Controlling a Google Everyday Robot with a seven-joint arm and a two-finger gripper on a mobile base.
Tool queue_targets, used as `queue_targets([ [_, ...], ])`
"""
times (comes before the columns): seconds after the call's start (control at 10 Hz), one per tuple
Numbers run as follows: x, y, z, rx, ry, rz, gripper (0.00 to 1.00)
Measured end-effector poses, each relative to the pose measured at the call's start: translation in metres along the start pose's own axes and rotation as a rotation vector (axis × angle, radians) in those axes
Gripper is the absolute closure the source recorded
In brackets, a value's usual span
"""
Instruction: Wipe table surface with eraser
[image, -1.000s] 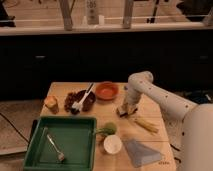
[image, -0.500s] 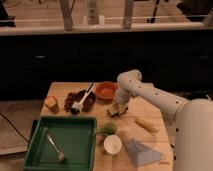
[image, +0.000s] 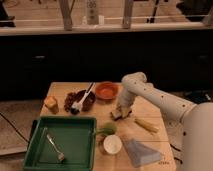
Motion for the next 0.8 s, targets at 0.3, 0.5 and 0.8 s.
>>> queue_targets([
  [0.3,-0.0003,-0.0002,0.0009,0.0,-0.001,0.0,1.0],
  [0.5,-0.001,-0.0007,0.0012,0.0,-0.001,-0.002,1.0],
  [0.8,-0.0011,-0.0008,0.0011,0.0,-0.001,-0.002,1.0],
])
